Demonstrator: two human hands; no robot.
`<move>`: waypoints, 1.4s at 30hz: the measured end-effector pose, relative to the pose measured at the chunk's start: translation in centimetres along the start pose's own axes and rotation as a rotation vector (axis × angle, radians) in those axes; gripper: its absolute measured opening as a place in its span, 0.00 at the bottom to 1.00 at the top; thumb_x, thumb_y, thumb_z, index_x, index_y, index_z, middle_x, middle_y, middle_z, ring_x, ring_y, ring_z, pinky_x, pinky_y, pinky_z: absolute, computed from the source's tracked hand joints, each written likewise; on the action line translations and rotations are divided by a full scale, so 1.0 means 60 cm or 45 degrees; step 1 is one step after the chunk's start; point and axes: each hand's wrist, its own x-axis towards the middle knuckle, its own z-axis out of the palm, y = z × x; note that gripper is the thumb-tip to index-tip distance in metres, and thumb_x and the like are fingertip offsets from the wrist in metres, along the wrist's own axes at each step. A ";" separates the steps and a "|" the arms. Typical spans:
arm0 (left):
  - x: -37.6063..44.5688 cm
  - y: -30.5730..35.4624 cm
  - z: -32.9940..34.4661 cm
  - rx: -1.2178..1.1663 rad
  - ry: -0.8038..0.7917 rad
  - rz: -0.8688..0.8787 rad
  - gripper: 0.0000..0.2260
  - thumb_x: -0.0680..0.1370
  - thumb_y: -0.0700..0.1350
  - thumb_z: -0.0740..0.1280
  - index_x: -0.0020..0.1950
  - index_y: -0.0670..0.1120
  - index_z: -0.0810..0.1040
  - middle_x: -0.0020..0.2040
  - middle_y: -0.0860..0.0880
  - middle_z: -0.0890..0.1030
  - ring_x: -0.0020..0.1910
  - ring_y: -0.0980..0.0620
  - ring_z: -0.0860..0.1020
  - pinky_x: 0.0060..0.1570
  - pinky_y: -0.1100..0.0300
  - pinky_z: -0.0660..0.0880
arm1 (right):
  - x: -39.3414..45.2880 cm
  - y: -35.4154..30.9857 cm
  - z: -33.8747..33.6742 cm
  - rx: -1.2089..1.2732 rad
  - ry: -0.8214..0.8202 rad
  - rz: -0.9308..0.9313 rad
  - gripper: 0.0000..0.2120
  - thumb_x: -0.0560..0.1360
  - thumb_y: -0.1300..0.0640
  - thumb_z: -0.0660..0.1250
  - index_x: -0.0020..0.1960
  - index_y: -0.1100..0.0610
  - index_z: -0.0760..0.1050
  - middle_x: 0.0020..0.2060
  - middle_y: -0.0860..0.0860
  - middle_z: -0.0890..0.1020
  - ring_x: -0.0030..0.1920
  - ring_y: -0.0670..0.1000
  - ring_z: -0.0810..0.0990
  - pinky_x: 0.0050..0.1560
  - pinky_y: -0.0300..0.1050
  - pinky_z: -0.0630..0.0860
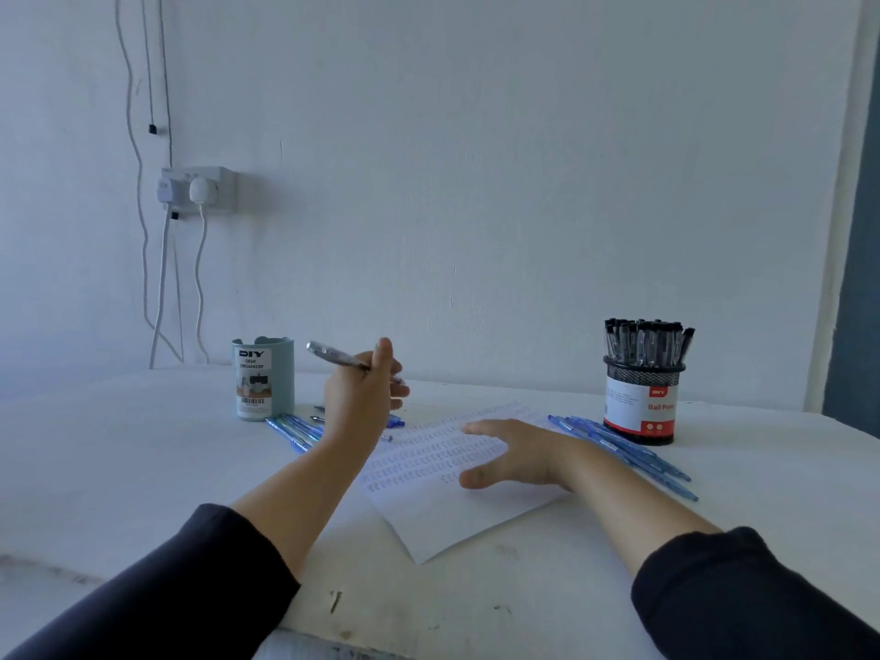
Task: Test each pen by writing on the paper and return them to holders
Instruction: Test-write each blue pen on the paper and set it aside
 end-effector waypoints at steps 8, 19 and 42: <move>-0.056 0.000 0.008 -0.065 -0.162 -0.482 0.04 0.72 0.29 0.68 0.42 0.35 0.76 0.36 0.37 0.79 0.29 0.48 0.78 0.27 0.63 0.78 | 0.009 0.002 0.006 -0.091 -0.087 0.099 0.40 0.66 0.37 0.71 0.74 0.43 0.60 0.75 0.44 0.60 0.74 0.49 0.58 0.74 0.52 0.53; -0.078 0.003 0.014 0.222 -0.319 -0.407 0.04 0.70 0.29 0.67 0.38 0.37 0.77 0.30 0.40 0.80 0.30 0.46 0.78 0.36 0.56 0.80 | 0.000 -0.005 0.005 -0.069 -0.083 0.092 0.36 0.70 0.41 0.70 0.74 0.44 0.60 0.75 0.45 0.60 0.74 0.49 0.59 0.73 0.49 0.55; -0.080 -0.006 0.019 0.488 -0.304 -0.284 0.03 0.66 0.33 0.67 0.35 0.39 0.77 0.25 0.44 0.78 0.24 0.49 0.74 0.34 0.60 0.76 | 0.006 0.000 0.007 -0.056 -0.082 0.091 0.38 0.69 0.40 0.71 0.75 0.45 0.61 0.74 0.44 0.62 0.74 0.48 0.60 0.74 0.49 0.55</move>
